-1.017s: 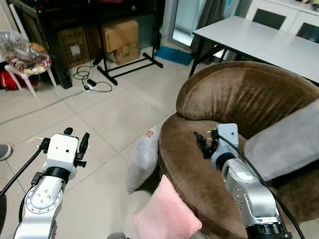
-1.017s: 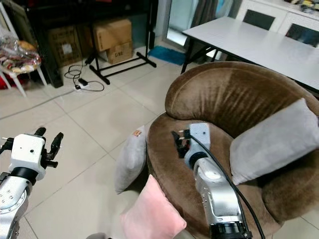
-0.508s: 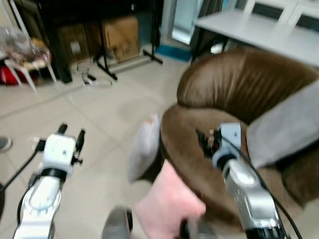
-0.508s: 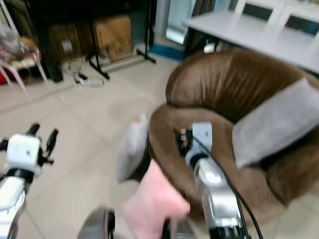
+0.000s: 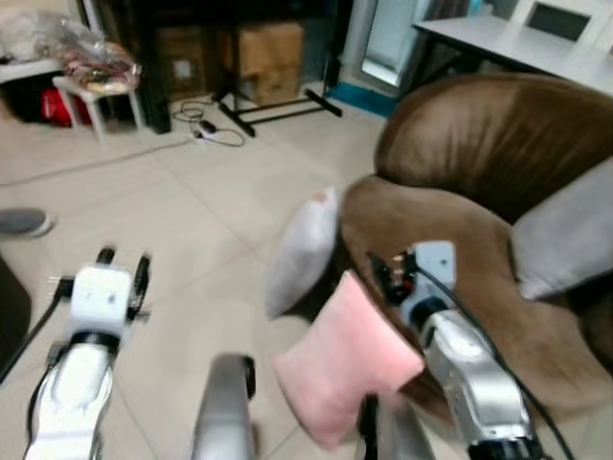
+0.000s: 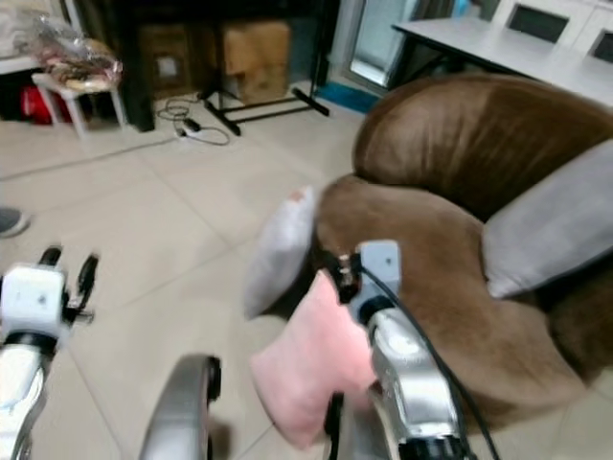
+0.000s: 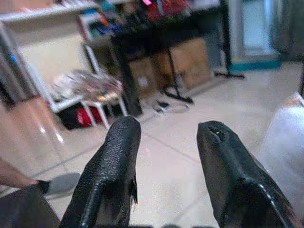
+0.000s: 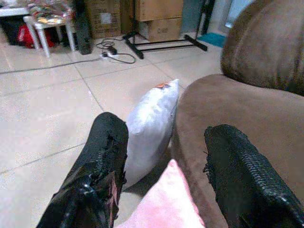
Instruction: Move the pillow to the sofa from floor
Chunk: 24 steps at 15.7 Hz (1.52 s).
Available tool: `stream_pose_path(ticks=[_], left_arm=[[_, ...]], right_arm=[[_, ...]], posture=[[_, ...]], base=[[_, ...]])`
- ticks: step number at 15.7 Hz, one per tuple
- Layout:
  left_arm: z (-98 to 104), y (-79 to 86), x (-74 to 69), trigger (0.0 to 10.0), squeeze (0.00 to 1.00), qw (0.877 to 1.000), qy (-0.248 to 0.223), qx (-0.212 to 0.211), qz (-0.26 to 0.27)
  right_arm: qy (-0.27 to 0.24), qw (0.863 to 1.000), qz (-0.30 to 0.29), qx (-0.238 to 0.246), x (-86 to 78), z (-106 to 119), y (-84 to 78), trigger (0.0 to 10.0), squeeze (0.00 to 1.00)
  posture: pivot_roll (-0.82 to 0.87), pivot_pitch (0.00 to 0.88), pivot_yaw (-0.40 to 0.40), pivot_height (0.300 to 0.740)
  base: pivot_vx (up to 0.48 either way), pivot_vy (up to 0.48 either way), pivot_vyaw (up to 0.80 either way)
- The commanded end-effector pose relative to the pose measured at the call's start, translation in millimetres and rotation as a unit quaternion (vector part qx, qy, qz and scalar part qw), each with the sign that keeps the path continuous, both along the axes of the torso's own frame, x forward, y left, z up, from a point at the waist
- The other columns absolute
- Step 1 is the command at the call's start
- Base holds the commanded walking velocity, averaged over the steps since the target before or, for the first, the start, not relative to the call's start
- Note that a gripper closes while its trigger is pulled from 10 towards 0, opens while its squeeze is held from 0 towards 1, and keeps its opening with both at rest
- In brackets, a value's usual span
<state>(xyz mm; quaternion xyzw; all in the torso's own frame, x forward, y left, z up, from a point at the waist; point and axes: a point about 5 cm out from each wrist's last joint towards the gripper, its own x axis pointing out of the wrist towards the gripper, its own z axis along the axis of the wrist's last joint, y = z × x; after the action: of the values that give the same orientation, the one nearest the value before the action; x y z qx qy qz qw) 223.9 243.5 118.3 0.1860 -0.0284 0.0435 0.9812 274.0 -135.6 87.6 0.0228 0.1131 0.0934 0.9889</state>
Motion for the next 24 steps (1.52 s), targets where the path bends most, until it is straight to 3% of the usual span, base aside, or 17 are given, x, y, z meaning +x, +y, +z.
stream_pose_path(ticks=[1, 18, 24], left_arm=[[-6.8, -1.9, -3.6, 10.0, 0.0, 1.0, 0.014, -0.013, -0.004], [-9.2, -3.9, -4.9, 10.0, 0.0, 1.0, 0.017, -0.02, -0.013], [-12.2, -5.1, -4.9, 10.0, 0.0, 0.999, 0.026, -0.009, -0.018]], right_arm=[[0.0, 1.0, -0.003, -0.008, 0.8, 0.1, -3.4, 10.0, 0.0], [0.014, 0.999, 0.014, -0.026, 4.2, -5.1, -0.2, 10.0, 0.0], [0.031, 0.999, 0.036, -0.025, 0.3, -14.3, 1.9, 10.0, 0.0]], posture=[[0.07, 0.0, -0.076, 0.585], [0.08, 0.0, -0.09, 0.585], [0.09, 0.0, -0.092, 0.56]], base=[[0.0, 0.0, 0.0], [0.32, 0.0, 0.0], [0.0, 0.0, 0.0]])
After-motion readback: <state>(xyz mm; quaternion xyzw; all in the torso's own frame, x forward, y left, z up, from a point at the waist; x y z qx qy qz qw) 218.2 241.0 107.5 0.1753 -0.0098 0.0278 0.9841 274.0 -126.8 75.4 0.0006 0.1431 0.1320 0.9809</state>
